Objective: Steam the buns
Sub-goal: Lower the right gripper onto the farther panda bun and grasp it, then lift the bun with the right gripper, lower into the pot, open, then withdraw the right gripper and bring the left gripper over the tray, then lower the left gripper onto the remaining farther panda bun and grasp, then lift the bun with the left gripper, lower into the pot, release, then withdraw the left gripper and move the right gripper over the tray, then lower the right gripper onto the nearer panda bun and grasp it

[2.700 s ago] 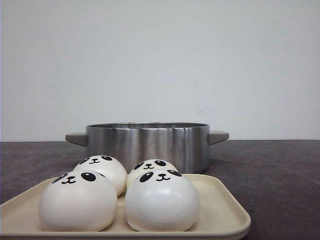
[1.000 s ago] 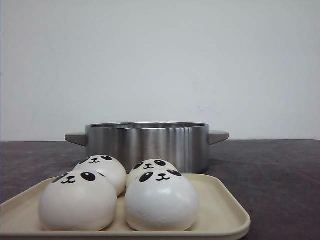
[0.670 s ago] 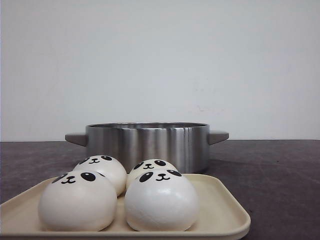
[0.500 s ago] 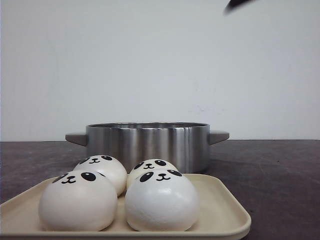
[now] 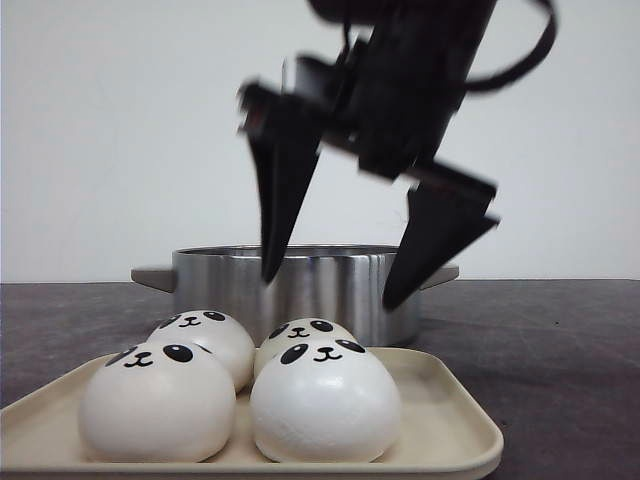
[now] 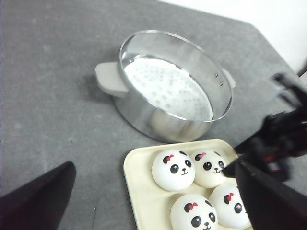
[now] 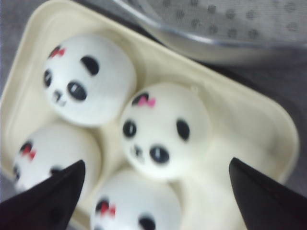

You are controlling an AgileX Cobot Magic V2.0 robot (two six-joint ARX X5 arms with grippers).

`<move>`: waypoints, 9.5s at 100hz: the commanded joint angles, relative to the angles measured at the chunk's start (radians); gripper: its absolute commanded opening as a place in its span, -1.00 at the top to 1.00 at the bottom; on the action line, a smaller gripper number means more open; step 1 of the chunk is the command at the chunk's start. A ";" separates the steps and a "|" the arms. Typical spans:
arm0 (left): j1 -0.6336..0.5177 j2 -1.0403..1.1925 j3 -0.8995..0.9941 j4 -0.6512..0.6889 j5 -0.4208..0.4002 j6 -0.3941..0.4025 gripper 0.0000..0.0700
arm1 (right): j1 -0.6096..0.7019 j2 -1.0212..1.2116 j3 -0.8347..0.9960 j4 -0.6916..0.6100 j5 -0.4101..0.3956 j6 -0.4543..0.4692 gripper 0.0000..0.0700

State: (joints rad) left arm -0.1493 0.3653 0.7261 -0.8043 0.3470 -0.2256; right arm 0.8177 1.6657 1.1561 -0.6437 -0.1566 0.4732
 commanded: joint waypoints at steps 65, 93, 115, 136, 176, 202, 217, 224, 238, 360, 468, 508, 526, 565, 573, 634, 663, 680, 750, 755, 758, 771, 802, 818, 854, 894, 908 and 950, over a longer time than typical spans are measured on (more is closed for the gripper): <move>-0.063 -0.015 0.010 0.031 -0.010 -0.003 -0.93 | -0.006 0.121 0.022 0.023 0.083 0.093 1.00; -0.063 -0.015 0.010 0.046 -0.010 -0.003 -0.93 | 0.038 -0.120 0.209 -0.124 0.098 -0.025 1.00; -0.063 -0.015 0.010 0.106 -0.010 -0.004 -0.93 | -0.018 -0.138 0.471 -0.095 0.307 -0.165 1.00; -0.063 -0.015 0.010 0.132 -0.010 -0.004 -0.93 | -0.122 -0.009 0.561 -0.061 0.303 -0.250 1.00; -0.063 -0.015 0.010 0.113 -0.009 -0.044 -0.93 | -0.228 0.341 0.561 0.078 0.277 -0.279 1.00; -0.063 -0.015 0.010 0.113 -0.009 -0.052 -0.93 | -0.251 0.452 0.561 0.099 0.231 -0.279 0.99; -0.063 -0.015 0.010 0.108 -0.009 -0.053 -0.93 | -0.253 0.459 0.561 0.090 0.227 -0.279 0.21; -0.063 -0.015 0.010 0.108 -0.009 -0.053 -0.93 | -0.253 0.459 0.561 0.080 0.228 -0.279 -0.08; -0.063 -0.015 0.010 0.108 -0.009 -0.053 -0.93 | -0.253 0.459 0.561 0.056 0.228 -0.277 -0.09; -0.356 0.438 0.033 0.200 -0.042 -0.080 -0.78 | 0.145 -0.322 0.796 -0.309 0.513 -0.298 0.96; -0.537 1.231 0.256 0.274 -0.266 -0.195 0.01 | 0.191 -0.603 0.796 -0.523 0.629 -0.238 0.96; -0.551 1.162 0.307 0.220 -0.268 -0.187 0.97 | 0.191 -0.603 0.796 -0.550 0.630 -0.245 0.96; -0.603 0.993 0.412 0.160 -0.267 -0.179 0.97 | 0.191 -0.603 0.796 -0.550 0.630 -0.245 0.96; -0.558 0.942 0.694 0.209 -0.444 -0.091 0.97 | 0.191 -0.602 0.796 -0.544 0.629 -0.246 0.96; -0.522 0.990 0.733 0.208 -0.443 -0.073 0.97 | 0.191 -0.602 0.796 -0.544 0.629 -0.246 0.96; -0.393 1.468 0.767 0.375 -0.414 -0.047 0.95 | 0.191 -0.594 0.794 -0.548 0.629 -0.250 0.96; -0.393 1.565 0.767 0.433 -0.414 -0.047 0.63 | 0.191 -0.582 0.794 -0.587 0.653 -0.252 0.96; -0.392 1.571 0.767 0.438 -0.418 -0.047 0.13 | 0.191 -0.580 0.794 -0.598 0.662 -0.249 0.96; -0.396 1.363 0.804 0.314 -0.418 -0.044 -0.59 | 0.167 -0.525 0.633 -0.588 0.678 -0.253 0.96; -0.400 1.307 0.804 0.296 -0.418 -0.044 -0.59 | 0.156 -0.517 0.567 -0.568 0.673 -0.249 0.96; -0.403 1.273 0.804 0.285 -0.418 -0.043 -0.59 | 0.149 -0.515 0.524 -0.552 0.663 -0.243 0.96; -0.426 1.123 0.804 0.223 -0.418 -0.031 -0.59 | 0.127 -0.509 0.310 -0.412 0.537 -0.171 0.96; -0.500 0.810 0.804 0.067 -0.418 -0.026 -0.59 | 0.124 -0.423 -0.075 -0.101 0.237 0.040 0.95; -0.517 0.686 0.804 0.029 -0.418 -0.030 -0.59 | 0.134 -0.301 -0.097 -0.092 0.095 0.095 -0.17; -0.518 0.527 0.804 -0.071 -0.434 -0.029 -0.58 | 0.188 -0.078 -0.097 -0.052 0.059 0.151 -0.33; -0.518 0.518 0.804 -0.116 -0.433 -0.021 -0.58 | 0.185 0.034 -0.097 -0.014 0.080 0.175 0.11; -0.518 0.518 0.804 -0.116 -0.434 -0.014 -0.57 | 0.192 0.033 -0.088 -0.009 0.124 0.162 0.96; -0.518 0.524 0.804 -0.071 -0.464 0.002 -0.58 | 0.126 -0.139 0.364 -0.010 0.374 -0.150 0.96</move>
State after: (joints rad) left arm -0.6594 0.8787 1.5154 -0.8967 -0.1101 -0.2348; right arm 0.9634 1.4975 1.4475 -0.6441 0.2066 0.4652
